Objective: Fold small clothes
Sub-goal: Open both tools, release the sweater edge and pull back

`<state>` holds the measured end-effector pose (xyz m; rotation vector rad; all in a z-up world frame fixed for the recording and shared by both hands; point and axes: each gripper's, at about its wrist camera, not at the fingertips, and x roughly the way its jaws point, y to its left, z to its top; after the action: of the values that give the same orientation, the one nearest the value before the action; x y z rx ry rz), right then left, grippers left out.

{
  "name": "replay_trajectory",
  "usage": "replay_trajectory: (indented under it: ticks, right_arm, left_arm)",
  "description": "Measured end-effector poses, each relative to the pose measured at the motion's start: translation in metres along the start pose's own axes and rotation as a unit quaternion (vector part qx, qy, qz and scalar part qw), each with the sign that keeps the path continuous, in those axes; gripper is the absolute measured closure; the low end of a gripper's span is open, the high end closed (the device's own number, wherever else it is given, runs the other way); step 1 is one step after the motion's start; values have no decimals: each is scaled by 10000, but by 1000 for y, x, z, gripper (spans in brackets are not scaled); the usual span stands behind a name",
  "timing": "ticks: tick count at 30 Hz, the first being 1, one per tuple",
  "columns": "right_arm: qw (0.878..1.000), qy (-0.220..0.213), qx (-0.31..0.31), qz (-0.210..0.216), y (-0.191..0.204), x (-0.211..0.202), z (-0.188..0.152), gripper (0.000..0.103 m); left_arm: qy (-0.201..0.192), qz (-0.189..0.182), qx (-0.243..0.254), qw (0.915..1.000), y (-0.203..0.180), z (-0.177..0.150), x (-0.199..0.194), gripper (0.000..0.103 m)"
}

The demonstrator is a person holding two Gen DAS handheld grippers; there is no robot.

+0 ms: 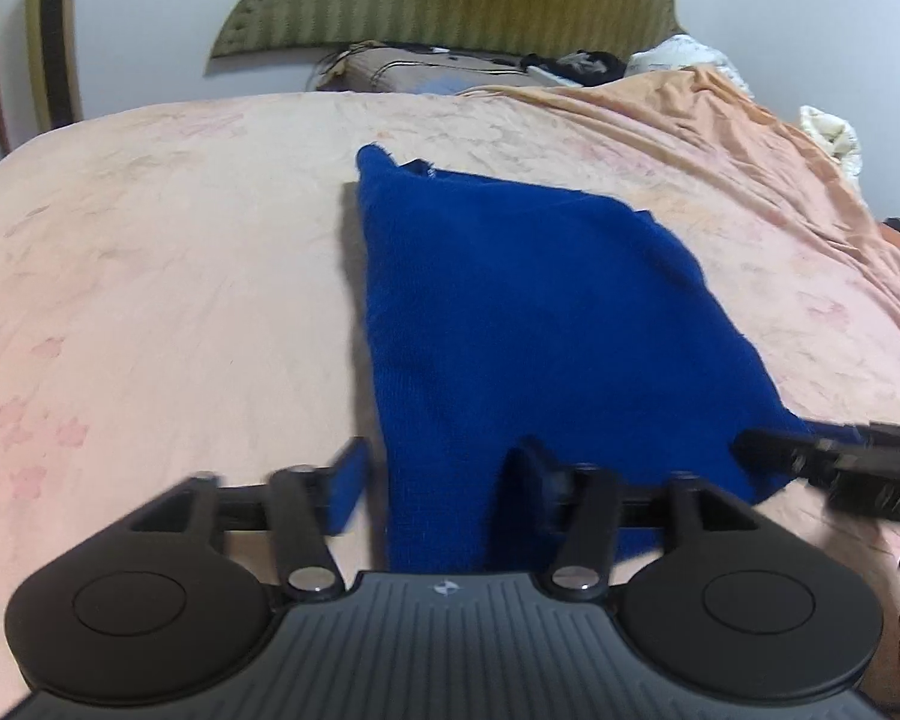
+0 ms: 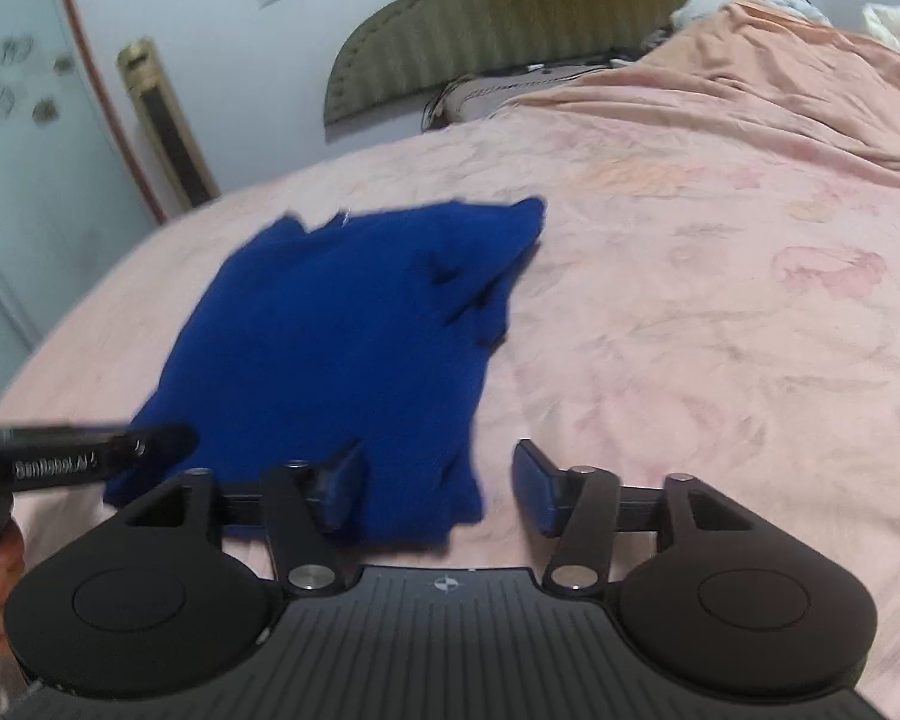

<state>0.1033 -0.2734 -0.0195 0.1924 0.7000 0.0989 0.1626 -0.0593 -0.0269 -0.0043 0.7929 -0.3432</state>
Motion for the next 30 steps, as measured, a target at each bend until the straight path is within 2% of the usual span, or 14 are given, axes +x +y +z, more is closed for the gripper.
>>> replay_trajectory:
  ticks: [3, 6, 8, 9, 17, 20, 26, 30]
  right_arm:
    - [9995, -52, -219, -221, 10, -4, -6, 36]
    - [9993, -74, -266, -246, 18, -8, -6, 29]
    - [9991, -87, -310, -264, 21, -10, -8, 26]
    - [9991, -90, -323, -275, 23, -11, -9, 25]
    - [9987, -28, -384, -333, 29, -22, -18, 18]
    - [9985, -13, -385, -398, 32, -25, -19, 12]
    - [9983, -5, -400, -419, 36, -31, -23, 10]
    - [9981, 32, -438, -421, 38, -33, -26, 9]
  left_arm:
    - [-99, 139, 36, 9998, -4, -5, -5, 41]
    - [-112, 266, 129, 9995, -8, -9, -8, 39]
    - [-121, 304, 123, 9994, -10, -12, -11, 30]
    - [-128, 333, 115, 9993, -11, -13, -12, 29]
    - [-58, 516, 5, 9986, -14, -21, -22, 28]
    - [-39, 608, -3, 9981, -16, -23, -28, 28]
    - [60, 789, 67, 9968, -22, -31, -32, 28]
    - [166, 767, 63, 9969, -23, -37, -33, 28]
